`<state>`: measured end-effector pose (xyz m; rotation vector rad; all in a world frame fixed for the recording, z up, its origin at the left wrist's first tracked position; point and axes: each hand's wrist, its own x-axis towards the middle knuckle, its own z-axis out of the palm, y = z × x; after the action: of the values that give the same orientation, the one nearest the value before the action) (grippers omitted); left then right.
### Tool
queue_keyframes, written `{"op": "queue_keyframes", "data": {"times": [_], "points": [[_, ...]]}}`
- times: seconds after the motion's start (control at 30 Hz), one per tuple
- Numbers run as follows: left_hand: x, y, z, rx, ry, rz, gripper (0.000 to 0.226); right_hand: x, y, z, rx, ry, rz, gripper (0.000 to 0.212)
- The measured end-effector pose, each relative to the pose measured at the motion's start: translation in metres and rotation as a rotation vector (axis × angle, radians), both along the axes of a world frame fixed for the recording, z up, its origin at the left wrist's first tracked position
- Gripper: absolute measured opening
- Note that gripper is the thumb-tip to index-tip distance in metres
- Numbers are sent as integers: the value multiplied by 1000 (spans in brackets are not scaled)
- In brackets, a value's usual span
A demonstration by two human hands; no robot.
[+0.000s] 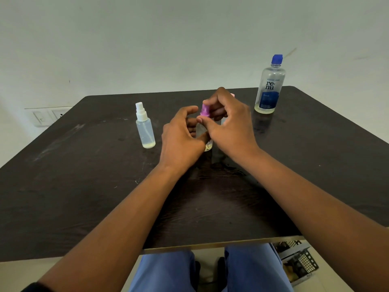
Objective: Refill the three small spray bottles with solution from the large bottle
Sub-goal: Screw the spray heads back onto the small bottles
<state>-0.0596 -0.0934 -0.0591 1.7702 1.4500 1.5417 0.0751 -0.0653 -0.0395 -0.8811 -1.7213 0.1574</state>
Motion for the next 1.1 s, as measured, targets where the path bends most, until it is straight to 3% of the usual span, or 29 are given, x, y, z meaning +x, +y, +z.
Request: {"op": "queue_keyframes", "data": {"times": [0.1,0.23,0.43,0.6,0.83,1.0,1.1], "points": [[-1,1,-1,-2,-7,5,62,-1,0,0,22,-1,-16,29],[-1,-1,0,4,-50,-26,52,-1,-3,-2,52,-22,24,13],[-2,0,0,-18,-11,-5,63,-3,-1,-2,24,2,-29,29],[-1,0,0,-8,-48,-26,55,-3,-2,-6,5,-14,12,17],[-2,0,-1,-9,-4,-12,63,-1,-2,-2,0,7,-13,29],[-1,0,1,9,-42,-26,49,-3,-4,-3,-11,4,28,15],[-1,-2,1,2,-28,-30,56,-1,-3,-1,-27,41,-1,20]]}}
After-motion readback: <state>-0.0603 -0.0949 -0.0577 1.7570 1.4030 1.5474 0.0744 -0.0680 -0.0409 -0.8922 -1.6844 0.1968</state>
